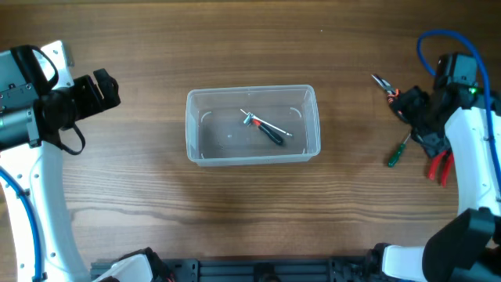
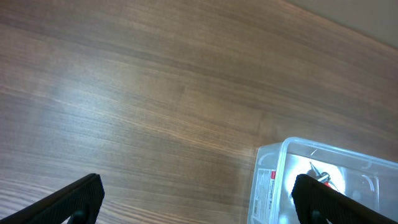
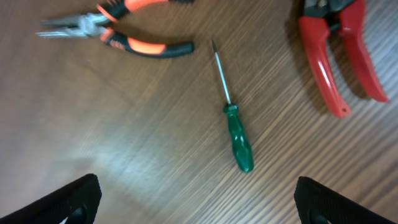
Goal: Pack container
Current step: 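Grasp the green screwdriver with the right gripper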
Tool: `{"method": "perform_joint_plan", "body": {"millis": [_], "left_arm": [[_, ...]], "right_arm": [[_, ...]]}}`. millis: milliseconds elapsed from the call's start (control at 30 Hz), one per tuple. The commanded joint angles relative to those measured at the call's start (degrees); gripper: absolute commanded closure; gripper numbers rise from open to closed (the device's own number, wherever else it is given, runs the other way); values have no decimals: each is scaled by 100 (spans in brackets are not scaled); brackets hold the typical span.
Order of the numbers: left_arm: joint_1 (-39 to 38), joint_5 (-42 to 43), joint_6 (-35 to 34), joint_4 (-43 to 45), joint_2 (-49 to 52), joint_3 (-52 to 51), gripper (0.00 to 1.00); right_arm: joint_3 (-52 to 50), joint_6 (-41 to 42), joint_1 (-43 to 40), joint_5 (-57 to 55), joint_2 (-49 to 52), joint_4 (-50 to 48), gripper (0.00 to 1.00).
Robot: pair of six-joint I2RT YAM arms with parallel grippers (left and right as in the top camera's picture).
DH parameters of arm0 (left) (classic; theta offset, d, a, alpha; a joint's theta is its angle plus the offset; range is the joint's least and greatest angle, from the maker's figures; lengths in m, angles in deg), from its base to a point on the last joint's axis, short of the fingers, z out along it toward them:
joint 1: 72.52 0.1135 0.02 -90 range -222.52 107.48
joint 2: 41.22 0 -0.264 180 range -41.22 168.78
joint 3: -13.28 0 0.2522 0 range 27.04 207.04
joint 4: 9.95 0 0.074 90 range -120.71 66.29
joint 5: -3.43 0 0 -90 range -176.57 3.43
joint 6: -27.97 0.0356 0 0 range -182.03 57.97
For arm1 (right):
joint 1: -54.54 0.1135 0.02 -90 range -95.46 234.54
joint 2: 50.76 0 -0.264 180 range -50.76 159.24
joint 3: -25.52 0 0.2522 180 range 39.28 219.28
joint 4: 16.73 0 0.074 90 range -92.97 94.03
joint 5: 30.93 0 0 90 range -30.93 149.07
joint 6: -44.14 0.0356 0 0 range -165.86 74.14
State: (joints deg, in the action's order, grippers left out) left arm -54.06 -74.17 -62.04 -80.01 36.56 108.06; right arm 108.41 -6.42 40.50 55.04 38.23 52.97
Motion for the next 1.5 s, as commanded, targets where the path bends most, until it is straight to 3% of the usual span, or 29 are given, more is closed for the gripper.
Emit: {"method": "perform_joint_plan", "body": {"millis": [0,200,500,867,933,967,1033,1167,1467], "left_arm": [[-26,129,131,-59,22,76,0],[-26,129,131,-164,24,76,0],[-26,129,131,-236,22,76,0],[-26,129,131,-334,24,76,0],[-26,129,131,-334,24,76,0],[-26,129,131,-337,22,76,0],[-26,129,131,-374,24,76,0],[-26,129,131,-426,24,76,0],[-26,129,131,-435,22,76,0]], "right_arm": [[-284,-566,-2,107,223,-293,0],[-697,-1099,-7,70,662,-804,0],[-1106,-1102,-7,140,1449,-1453,0],[-1449,-1244,-9,413,1582,-1945,2],[-1451,-1226,-9,413,1582,-1910,10],[-1449,-1226,-9,433,1582,-1899,17],[-1449,-1228,-9,498,1582,-1884,41],[-1449,-1226,-7,588,1582,-1882,64],[-1451,-1231,-7,697,1582,-1884,89]]}}
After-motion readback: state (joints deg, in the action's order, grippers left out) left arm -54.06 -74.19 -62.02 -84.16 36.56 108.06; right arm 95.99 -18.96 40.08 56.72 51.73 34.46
